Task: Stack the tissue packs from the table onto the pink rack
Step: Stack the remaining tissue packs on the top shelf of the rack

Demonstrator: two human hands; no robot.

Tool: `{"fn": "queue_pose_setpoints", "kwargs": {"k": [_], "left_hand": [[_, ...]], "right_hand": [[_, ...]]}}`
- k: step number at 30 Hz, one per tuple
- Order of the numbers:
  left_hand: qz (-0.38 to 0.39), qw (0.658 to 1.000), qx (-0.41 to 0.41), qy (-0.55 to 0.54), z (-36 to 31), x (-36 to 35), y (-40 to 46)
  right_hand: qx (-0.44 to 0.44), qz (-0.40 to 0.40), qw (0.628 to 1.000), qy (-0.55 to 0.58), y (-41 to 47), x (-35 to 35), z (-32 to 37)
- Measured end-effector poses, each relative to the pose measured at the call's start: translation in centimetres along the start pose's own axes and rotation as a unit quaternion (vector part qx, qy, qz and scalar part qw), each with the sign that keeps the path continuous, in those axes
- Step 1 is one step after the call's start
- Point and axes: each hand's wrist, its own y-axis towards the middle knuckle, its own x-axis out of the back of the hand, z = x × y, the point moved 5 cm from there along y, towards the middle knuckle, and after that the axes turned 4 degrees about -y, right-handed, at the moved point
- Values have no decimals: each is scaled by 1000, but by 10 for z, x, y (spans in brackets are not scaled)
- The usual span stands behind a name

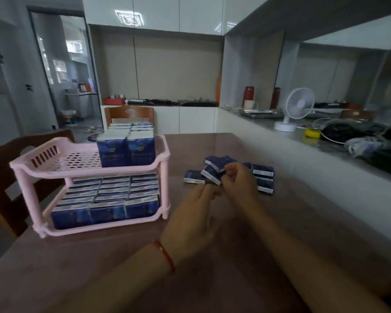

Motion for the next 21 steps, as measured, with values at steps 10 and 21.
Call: {"fn": "queue_pose_setpoints", "kwargs": {"k": [10,21], "left_hand": [[70,991,110,8,40,-77,43],[79,989,121,-28,50,-81,44]], "right_hand": [[75,21,954,-289,38,64,-131],[9,95,957,-274,53,59,-154]]}}
